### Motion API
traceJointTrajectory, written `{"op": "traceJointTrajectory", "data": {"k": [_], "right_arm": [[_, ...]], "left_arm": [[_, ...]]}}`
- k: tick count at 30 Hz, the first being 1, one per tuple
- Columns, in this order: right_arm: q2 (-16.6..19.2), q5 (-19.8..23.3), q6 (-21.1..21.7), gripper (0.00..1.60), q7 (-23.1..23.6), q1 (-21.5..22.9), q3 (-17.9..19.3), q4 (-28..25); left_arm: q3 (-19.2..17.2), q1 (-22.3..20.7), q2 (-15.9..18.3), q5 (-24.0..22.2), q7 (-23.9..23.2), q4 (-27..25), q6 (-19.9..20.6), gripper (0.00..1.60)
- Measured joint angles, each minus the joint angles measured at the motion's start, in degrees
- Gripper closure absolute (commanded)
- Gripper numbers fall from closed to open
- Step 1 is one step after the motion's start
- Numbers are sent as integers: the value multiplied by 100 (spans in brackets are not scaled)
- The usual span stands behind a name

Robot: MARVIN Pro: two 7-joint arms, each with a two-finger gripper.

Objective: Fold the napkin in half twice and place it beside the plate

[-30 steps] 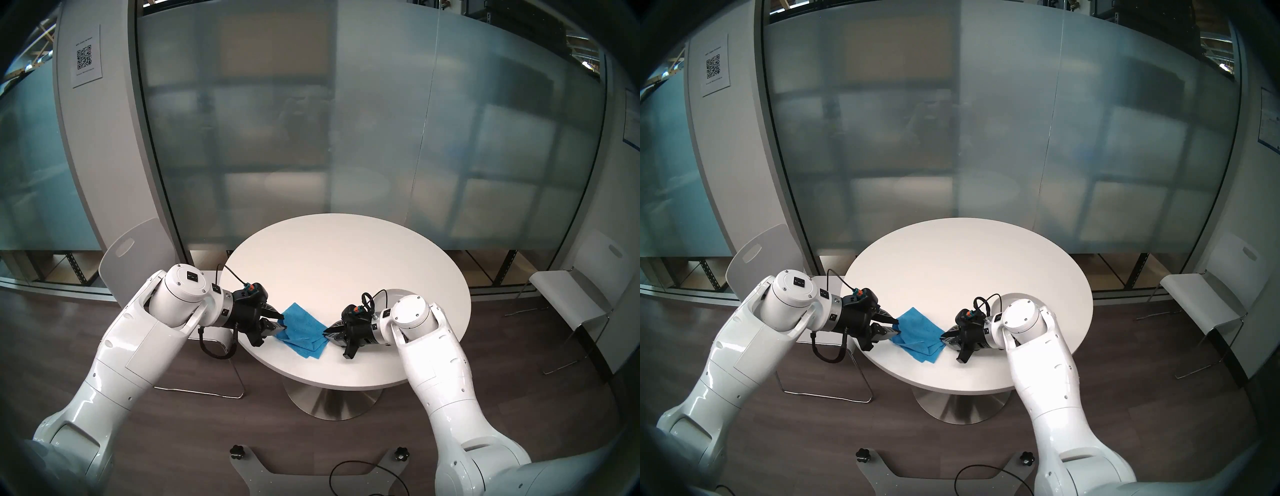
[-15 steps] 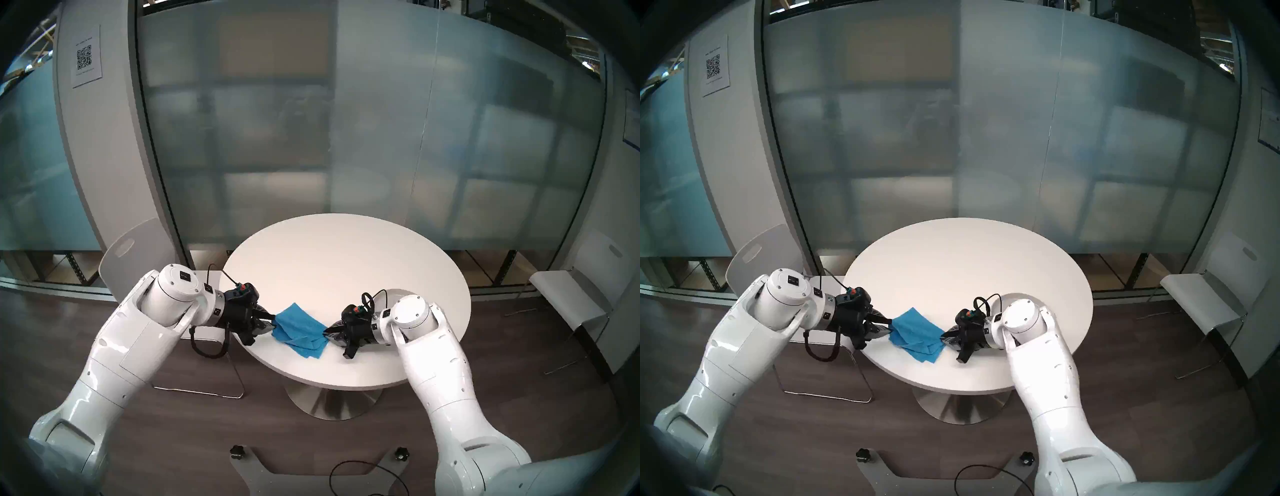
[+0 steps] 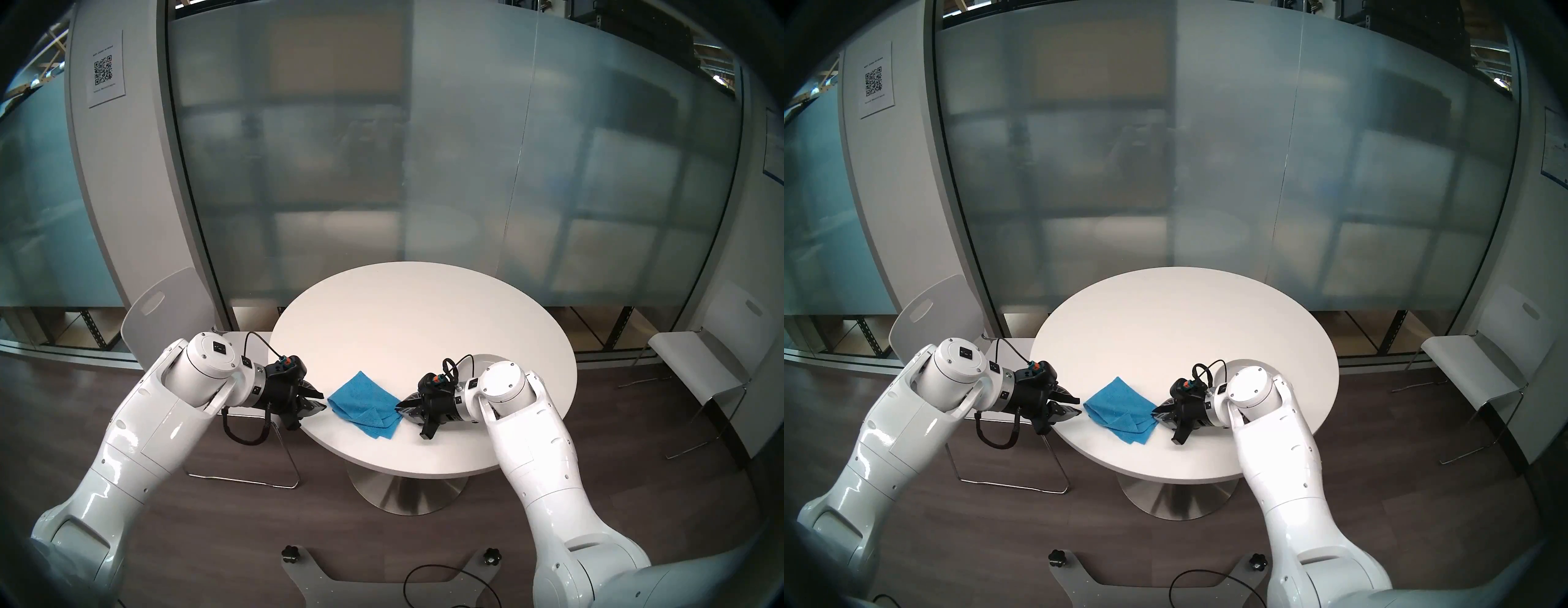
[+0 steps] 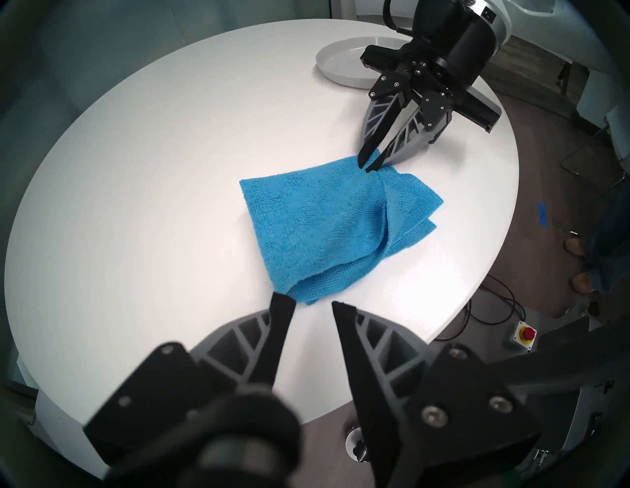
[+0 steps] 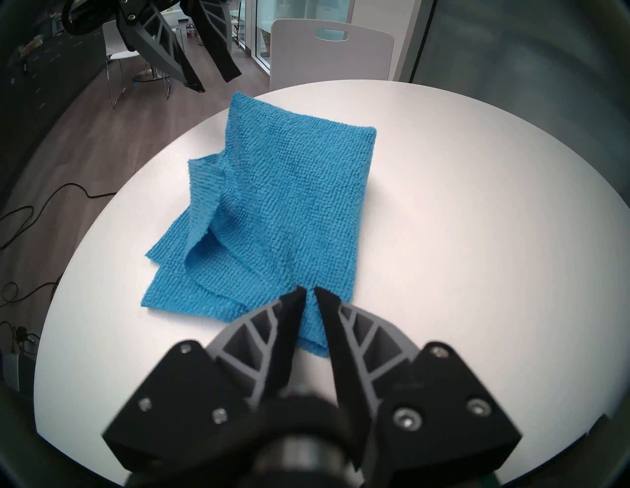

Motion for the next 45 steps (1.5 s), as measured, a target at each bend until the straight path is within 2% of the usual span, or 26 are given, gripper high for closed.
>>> {"op": "traceJointTrajectory", "data": {"k": [11, 17, 18, 19, 34, 45], "right_arm": [[-12, 2, -2, 94, -23, 25, -2, 42], [-22, 2, -1, 93, -41, 30, -1, 53], [-23, 2, -1, 93, -41, 31, -1, 54], [-24, 3, -1, 93, -42, 31, 0, 55], [-36, 12, -5, 93, -32, 91, 4, 141], [-41, 19, -9, 93, -12, 139, 9, 208]], "left_arm": [[-89, -226, -246, -128, 194, 91, 11, 83], [197, -482, -518, -133, 299, 182, 81, 119], [242, -513, -556, -129, 317, 218, 82, 153], [282, -540, -588, -124, 333, 256, 82, 160], [735, -884, -934, 41, 553, 874, -121, 160], [907, -1090, -1099, 239, 740, 1405, -339, 160]]}}
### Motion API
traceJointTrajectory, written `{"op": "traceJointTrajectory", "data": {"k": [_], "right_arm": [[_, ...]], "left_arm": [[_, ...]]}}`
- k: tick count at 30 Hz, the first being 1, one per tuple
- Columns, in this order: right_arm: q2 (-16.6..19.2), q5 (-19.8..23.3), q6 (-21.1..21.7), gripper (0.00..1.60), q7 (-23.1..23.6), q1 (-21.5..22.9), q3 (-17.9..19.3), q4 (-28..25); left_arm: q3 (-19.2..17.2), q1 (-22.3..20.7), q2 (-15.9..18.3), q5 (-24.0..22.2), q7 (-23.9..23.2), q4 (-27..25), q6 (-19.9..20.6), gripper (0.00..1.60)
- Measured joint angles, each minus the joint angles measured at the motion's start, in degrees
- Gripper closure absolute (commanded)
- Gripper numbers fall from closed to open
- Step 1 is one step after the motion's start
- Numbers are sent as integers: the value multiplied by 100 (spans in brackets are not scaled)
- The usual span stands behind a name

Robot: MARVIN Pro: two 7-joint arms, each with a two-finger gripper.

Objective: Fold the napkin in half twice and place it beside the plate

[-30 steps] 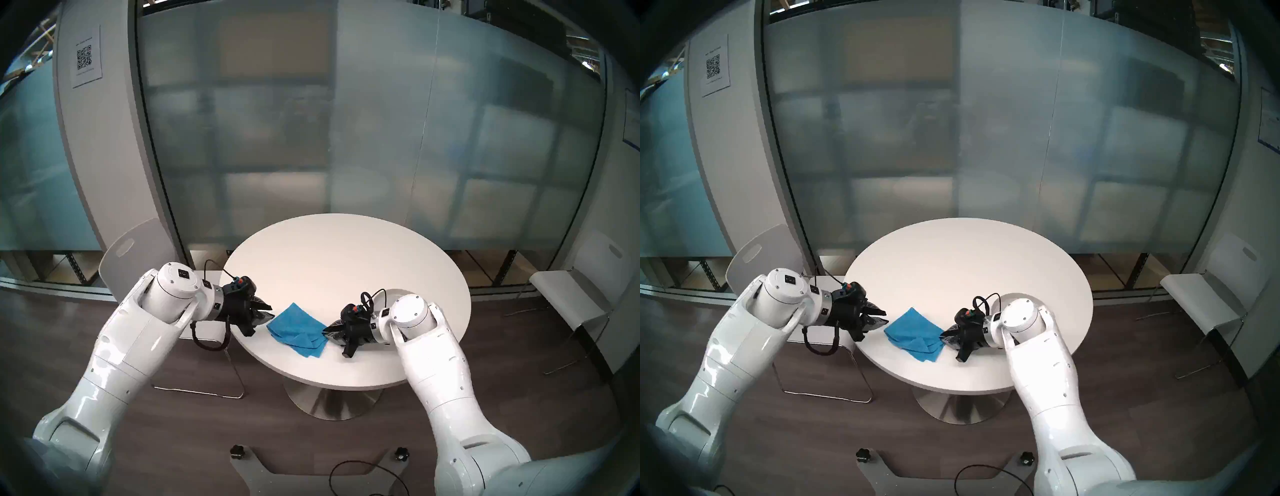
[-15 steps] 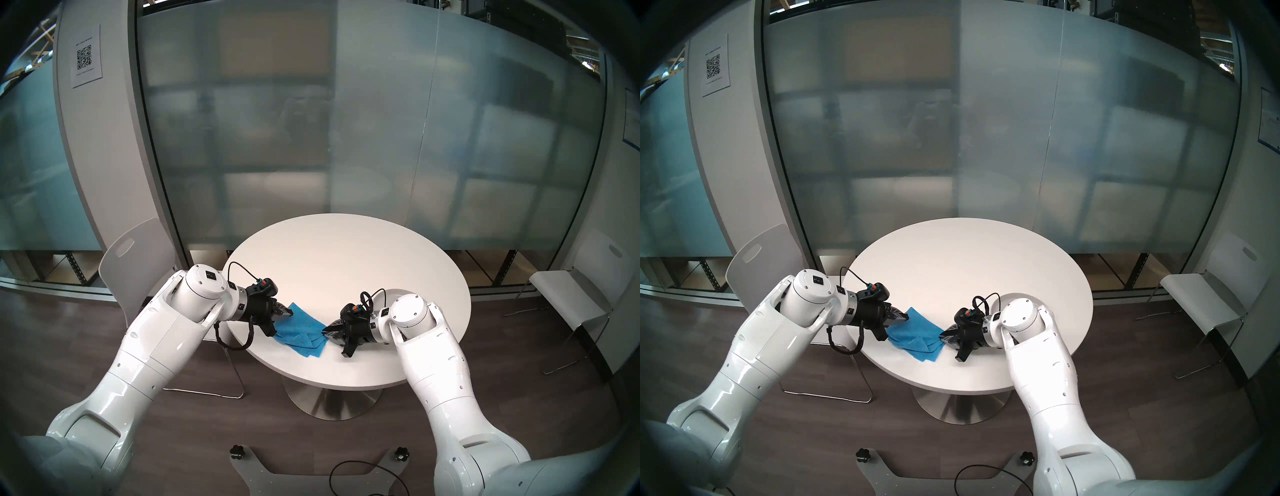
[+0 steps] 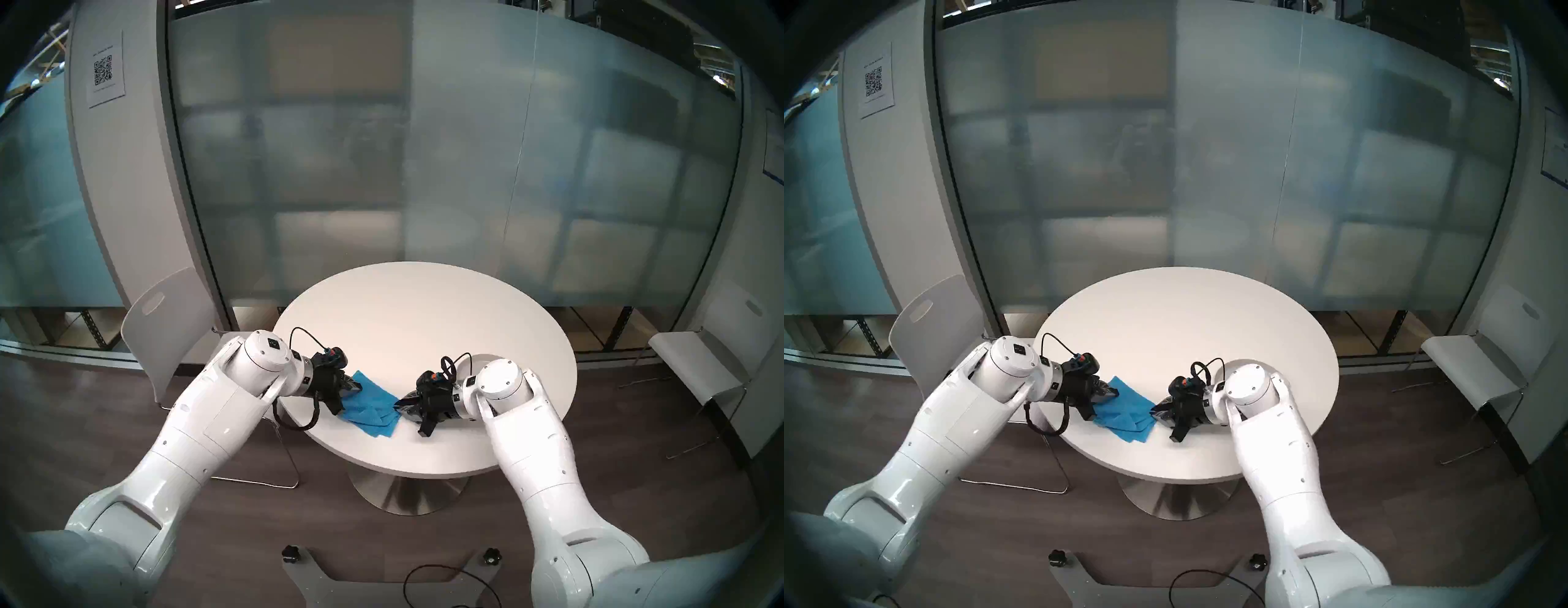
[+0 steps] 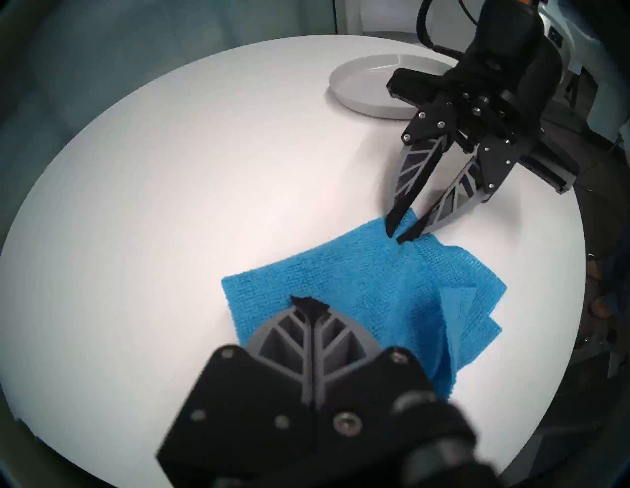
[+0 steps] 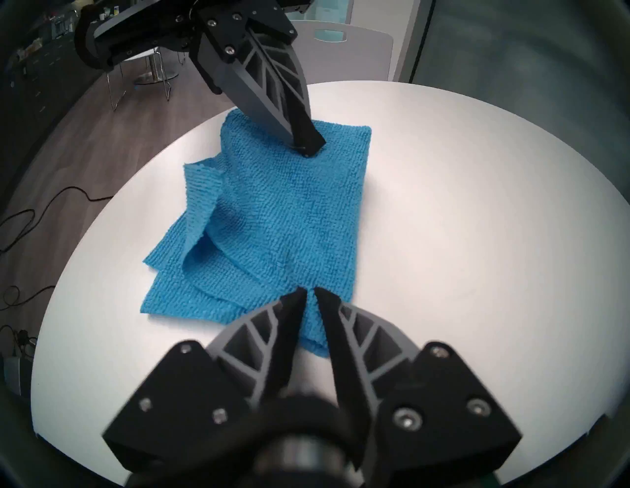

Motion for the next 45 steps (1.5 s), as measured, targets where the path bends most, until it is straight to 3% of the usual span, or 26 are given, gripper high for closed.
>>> {"op": "traceJointTrajectory", "data": {"k": [30, 45], "right_arm": [[2, 94, -36, 92, 94, -108, 53, -125], [203, 125, 204, 93, 504, -645, 274, -1005]], "left_arm": [[133, -97, -263, 204, 218, 506, -242, 160], [270, -200, -306, 240, 248, 640, -394, 160]]}}
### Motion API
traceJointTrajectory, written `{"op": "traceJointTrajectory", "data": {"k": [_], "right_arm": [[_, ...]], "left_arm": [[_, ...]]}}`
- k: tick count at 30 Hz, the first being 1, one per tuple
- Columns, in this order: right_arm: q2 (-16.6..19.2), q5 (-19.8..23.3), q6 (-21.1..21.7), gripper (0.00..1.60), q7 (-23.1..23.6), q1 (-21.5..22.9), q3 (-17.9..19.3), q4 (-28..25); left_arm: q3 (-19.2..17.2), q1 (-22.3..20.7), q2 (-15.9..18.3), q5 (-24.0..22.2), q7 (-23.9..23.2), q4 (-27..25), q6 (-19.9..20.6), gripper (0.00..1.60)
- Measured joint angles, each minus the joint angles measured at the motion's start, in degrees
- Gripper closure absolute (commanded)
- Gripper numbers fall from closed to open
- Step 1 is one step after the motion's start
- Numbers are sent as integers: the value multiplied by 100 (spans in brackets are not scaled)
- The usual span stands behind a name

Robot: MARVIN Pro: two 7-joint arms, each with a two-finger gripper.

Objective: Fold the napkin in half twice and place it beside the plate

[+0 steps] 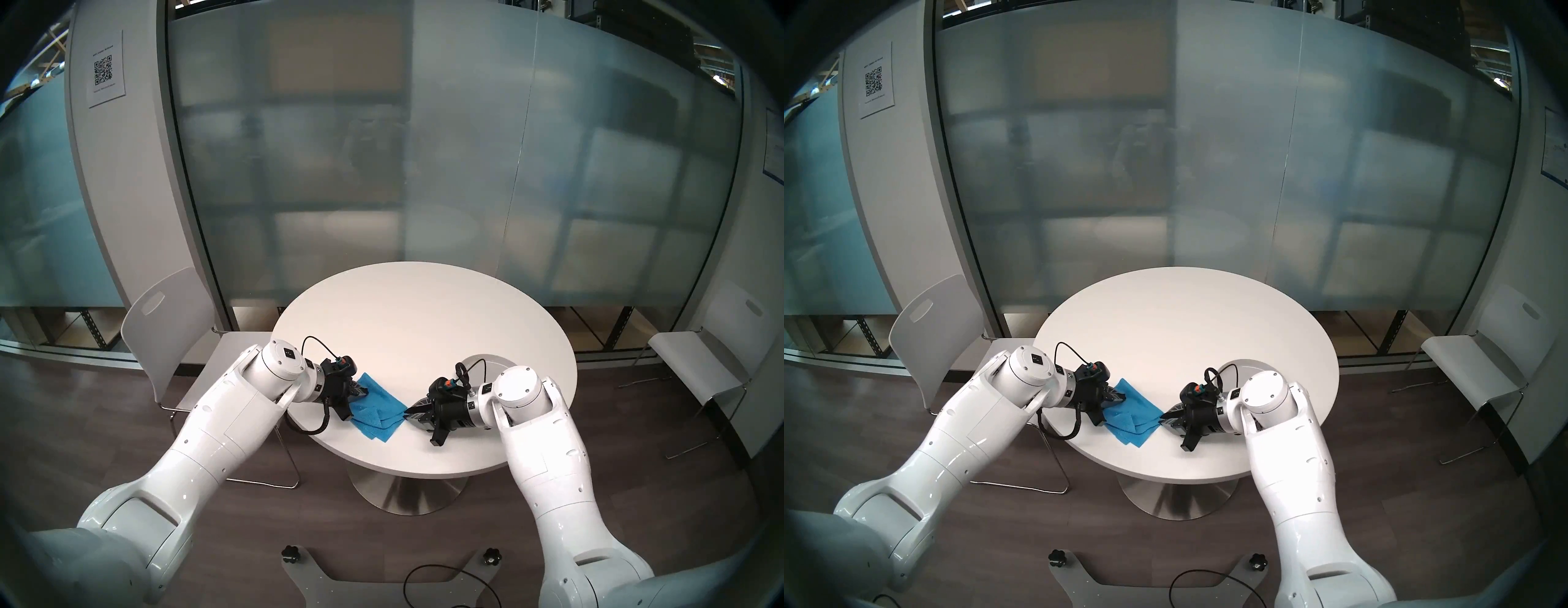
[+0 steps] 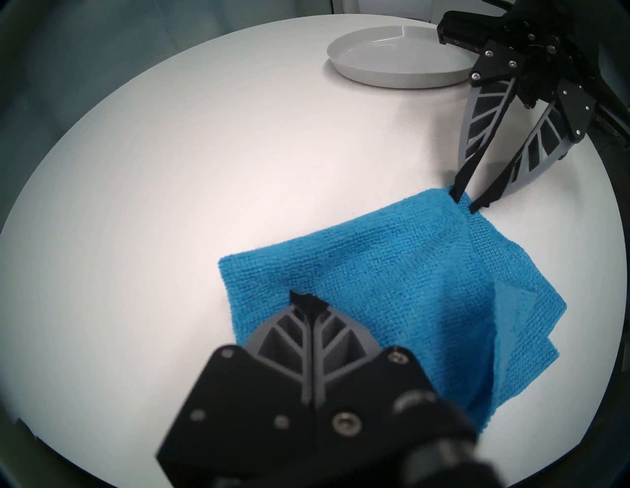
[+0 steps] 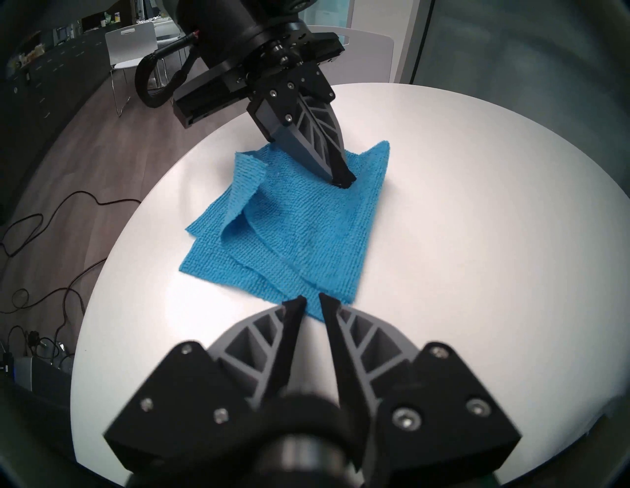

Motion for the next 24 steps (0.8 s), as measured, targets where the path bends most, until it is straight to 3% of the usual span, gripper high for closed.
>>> {"op": "traceJointTrajectory", "data": {"k": [11, 24], "right_arm": [[68, 113, 55, 93, 249, -414, 198, -675], [-197, 273, -156, 92, 236, -355, 52, -562]], "left_arm": [[30, 37, 1, -32, -83, -74, -12, 160], [12, 229, -9, -112, -156, -355, 171, 160]]}}
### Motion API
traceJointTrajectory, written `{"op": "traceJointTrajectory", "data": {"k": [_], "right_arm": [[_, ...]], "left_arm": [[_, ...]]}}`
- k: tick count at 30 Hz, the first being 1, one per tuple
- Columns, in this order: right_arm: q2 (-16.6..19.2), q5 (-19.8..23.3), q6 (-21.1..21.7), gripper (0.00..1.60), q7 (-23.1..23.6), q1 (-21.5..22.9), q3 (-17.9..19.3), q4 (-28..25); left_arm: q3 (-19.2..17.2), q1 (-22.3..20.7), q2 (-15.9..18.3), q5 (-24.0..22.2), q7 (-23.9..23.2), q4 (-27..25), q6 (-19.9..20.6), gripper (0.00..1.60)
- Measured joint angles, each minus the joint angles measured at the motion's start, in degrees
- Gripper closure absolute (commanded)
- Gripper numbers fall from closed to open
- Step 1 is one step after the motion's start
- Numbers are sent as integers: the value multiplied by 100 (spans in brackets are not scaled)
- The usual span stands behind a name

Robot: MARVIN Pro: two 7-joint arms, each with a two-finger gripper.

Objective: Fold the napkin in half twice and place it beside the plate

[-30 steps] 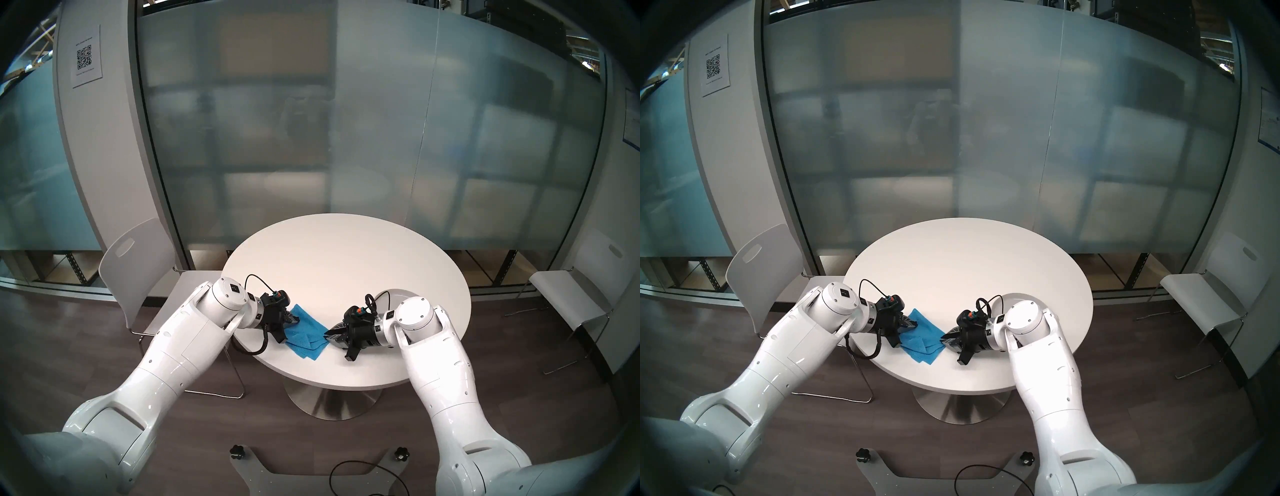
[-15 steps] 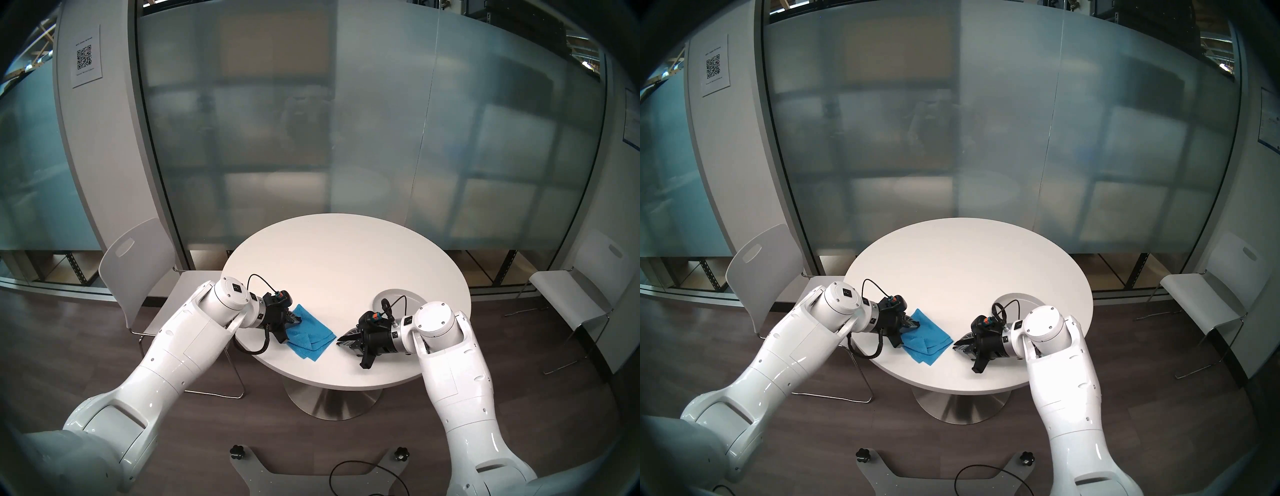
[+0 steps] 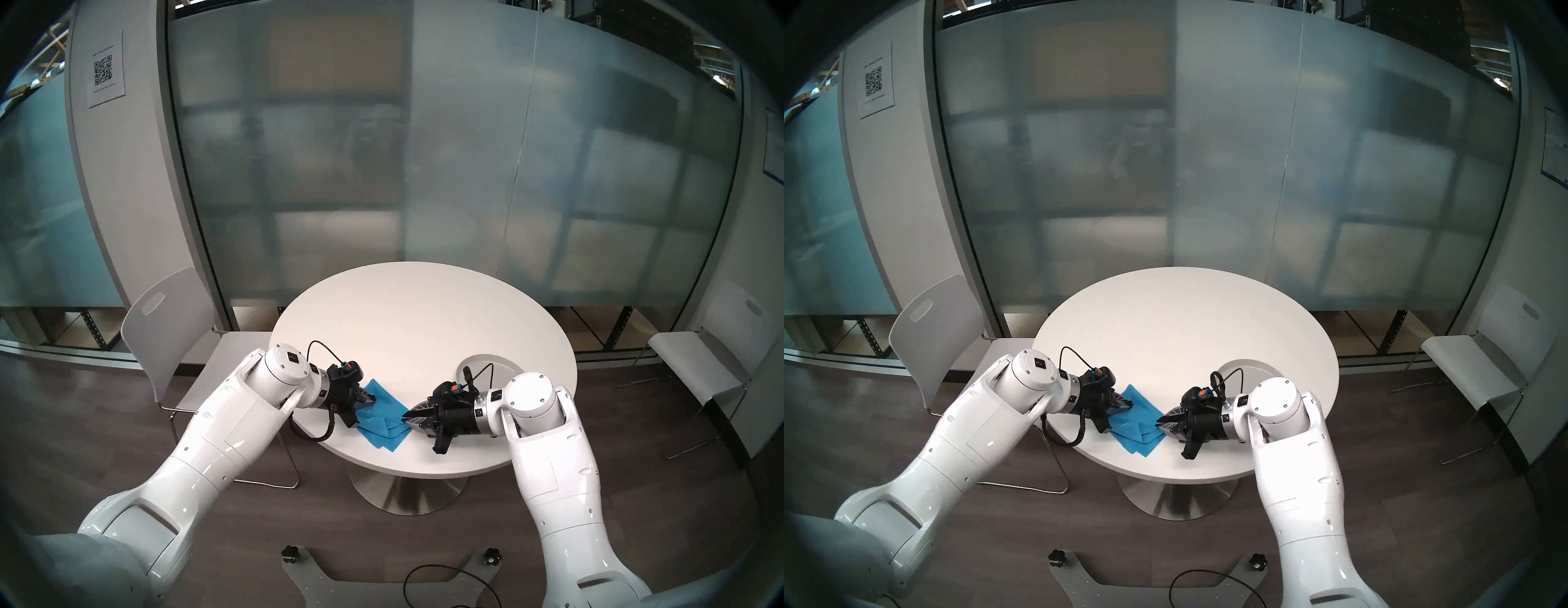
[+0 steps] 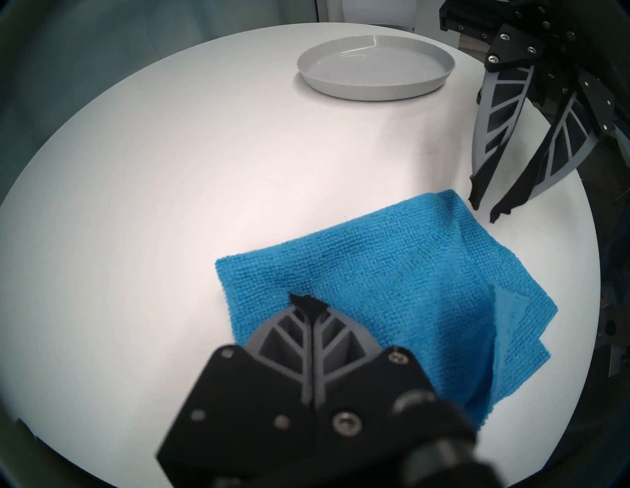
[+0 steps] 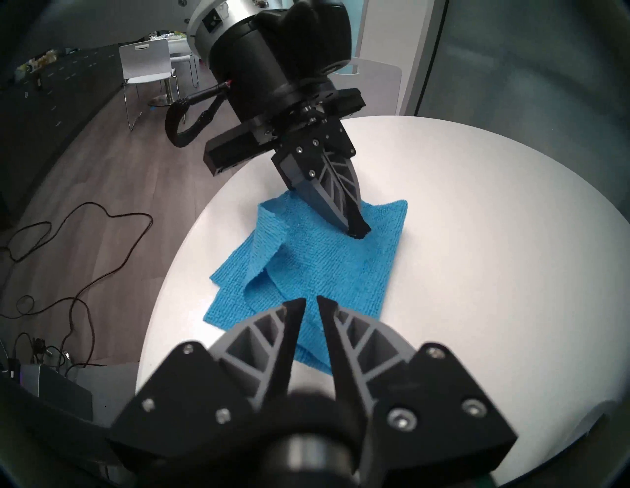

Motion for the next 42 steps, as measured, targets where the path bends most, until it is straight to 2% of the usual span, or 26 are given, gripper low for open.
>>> {"op": "traceJointTrajectory", "data": {"k": [16, 29, 42], "right_arm": [[-253, -1, -255, 92, -300, 319, -267, 874], [-275, 11, -295, 92, -131, 357, -352, 788], [-254, -59, -157, 93, 108, 176, -425, 600]], "left_arm": [[8, -2, -37, 3, 125, -23, 61, 160], [37, -27, -44, 3, 105, -8, 19, 160], [49, -44, -57, 8, 66, 2, 15, 160]]}}
